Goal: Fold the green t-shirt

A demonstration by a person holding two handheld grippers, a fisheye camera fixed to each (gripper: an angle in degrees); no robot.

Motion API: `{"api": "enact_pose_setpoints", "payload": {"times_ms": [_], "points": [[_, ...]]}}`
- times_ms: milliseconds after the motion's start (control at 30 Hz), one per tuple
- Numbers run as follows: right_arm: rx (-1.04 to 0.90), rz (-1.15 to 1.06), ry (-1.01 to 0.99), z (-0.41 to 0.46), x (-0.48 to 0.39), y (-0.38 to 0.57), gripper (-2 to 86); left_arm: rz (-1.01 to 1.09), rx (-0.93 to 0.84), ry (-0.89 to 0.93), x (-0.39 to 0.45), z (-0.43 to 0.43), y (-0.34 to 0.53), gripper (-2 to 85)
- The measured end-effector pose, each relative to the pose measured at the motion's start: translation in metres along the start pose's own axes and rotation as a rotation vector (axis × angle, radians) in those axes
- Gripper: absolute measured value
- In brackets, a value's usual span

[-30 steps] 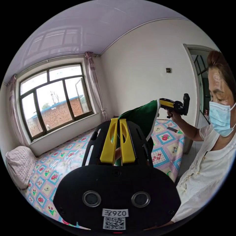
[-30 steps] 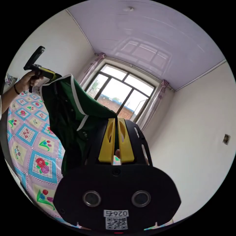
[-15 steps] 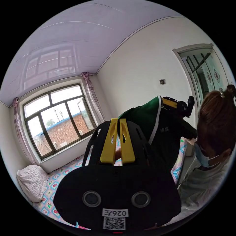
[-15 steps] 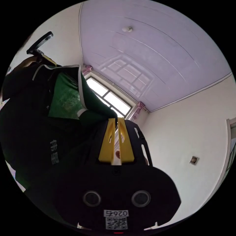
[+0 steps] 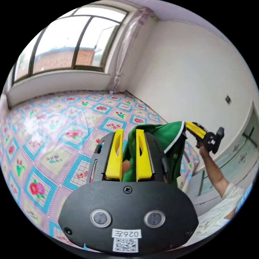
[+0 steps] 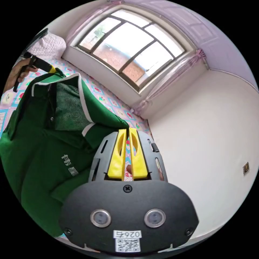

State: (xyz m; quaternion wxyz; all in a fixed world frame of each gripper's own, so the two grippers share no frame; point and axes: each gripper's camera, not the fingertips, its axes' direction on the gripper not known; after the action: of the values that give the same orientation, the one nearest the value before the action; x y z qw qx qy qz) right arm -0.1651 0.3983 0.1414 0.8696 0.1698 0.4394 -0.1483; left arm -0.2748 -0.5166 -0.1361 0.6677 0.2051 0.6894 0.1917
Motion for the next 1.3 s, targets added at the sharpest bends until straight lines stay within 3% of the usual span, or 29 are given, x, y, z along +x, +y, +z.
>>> {"api": "enact_pose_setpoints", "payload": {"times_ms": [100,167,233,367,433,500,567,633,700,767,833,933,1133,1300], "points": [[-0.241,0.156,-0.168,0.106,0.008,0.004,1.9,-0.226,0.139,0.313,-0.081,0.013,0.041,6.3],[-0.225,0.286,-0.376,0.131,0.029,0.023,2.5,-0.239,0.318,0.606,-0.118,-0.002,0.074,3.7],[-0.057,0.471,-0.563,0.129,0.065,0.064,1.0,-0.268,0.606,0.902,-0.16,-0.037,0.125,-0.1],[0.409,0.63,-0.761,0.055,0.118,0.152,-0.3,-0.079,0.781,0.683,-0.14,-0.13,0.18,-0.4],[0.721,0.651,-0.656,-0.028,0.137,0.214,0.3,0.166,0.893,0.64,-0.092,-0.187,0.205,0.7],[0.932,0.647,-0.487,-0.086,0.133,0.252,2.2,0.271,1.013,0.597,-0.055,-0.217,0.221,7.6],[0.938,0.657,-0.398,-0.118,0.123,0.267,4.0,0.329,1.101,0.646,-0.033,-0.231,0.226,9.1],[0.822,0.614,-0.531,-0.122,0.113,0.269,0.5,0.392,1.038,0.857,-0.022,-0.228,0.214,0.8],[0.7,0.637,-0.649,-0.111,0.101,0.272,-0.2,0.463,0.929,0.854,-0.013,-0.218,0.202,0.0],[0.534,0.64,-0.714,-0.095,0.076,0.273,-0.5,0.37,0.744,0.59,-0.003,-0.201,0.196,0.1],[0.321,0.594,-0.709,-0.078,0.028,0.281,-0.2,0.35,0.467,0.132,0.015,-0.16,0.204,3.2],[0.028,0.455,-0.651,-0.06,-0.038,0.29,1.5,0.348,0.091,-0.245,0.016,-0.086,0.233,7.1],[-0.215,0.107,-0.476,-0.055,-0.147,0.301,2.8,0.107,-0.269,-0.286,-0.046,0.0,0.288,8.2],[-0.27,-0.019,-0.392,-0.036,-0.182,0.29,3.1,-0.074,-0.286,-0.251,-0.088,0.021,0.297,10.1]]}}
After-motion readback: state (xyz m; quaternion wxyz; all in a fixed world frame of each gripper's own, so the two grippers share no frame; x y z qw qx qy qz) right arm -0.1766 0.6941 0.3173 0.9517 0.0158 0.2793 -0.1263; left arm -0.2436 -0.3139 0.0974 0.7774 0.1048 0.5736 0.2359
